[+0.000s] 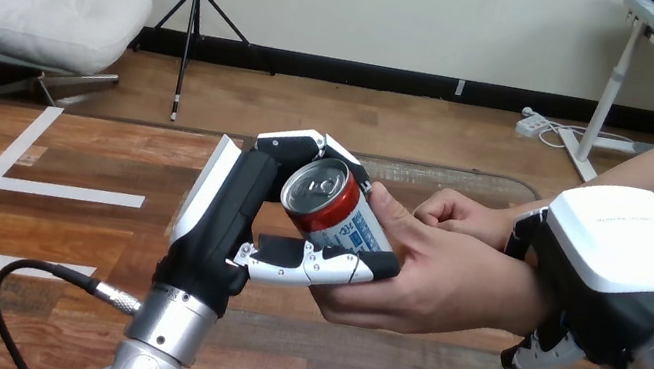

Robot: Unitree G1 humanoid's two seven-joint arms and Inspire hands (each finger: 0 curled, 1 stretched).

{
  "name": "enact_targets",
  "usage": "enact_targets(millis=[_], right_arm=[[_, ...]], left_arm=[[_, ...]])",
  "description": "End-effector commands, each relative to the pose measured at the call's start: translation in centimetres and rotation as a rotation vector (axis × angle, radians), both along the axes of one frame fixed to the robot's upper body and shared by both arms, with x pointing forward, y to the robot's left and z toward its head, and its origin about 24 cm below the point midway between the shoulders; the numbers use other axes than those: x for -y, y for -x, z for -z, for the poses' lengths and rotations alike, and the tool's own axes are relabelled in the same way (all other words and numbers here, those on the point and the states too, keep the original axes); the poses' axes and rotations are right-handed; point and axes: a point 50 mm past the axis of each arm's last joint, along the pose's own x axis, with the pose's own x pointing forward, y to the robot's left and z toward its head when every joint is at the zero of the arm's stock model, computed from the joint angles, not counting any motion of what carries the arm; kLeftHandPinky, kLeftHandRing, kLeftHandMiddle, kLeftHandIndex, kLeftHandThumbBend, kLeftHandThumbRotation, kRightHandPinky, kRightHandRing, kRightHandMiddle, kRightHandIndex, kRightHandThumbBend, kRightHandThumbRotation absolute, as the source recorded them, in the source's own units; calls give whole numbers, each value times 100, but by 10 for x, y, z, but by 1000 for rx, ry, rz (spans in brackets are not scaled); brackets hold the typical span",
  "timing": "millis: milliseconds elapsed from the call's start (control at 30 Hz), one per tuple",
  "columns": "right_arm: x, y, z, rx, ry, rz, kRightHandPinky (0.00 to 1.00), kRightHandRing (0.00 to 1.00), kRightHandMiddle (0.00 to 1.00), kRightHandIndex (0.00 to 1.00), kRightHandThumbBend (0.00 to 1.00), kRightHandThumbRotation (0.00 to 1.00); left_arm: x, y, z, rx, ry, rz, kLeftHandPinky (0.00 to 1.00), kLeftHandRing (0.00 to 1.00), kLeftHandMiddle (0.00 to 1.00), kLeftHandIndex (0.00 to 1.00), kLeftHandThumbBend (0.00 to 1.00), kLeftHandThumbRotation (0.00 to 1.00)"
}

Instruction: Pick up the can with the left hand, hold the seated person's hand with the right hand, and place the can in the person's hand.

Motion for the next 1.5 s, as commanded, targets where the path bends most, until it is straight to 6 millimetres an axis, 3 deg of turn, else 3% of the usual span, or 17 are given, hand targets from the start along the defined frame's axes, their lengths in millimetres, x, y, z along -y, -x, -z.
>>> enact_targets(millis=[0,1467], right_arm=[[6,-1,-8,64,-11,38,24,31,40,53,91,0],[6,-2,-6,55,-11,40,21,28,38,52,91,0]], left_arm=[[0,-7,-12,69,3,2,32,38,42,42,80,0],[2,-4,-8,47,-13,9,32,38,42,41,80,0]])
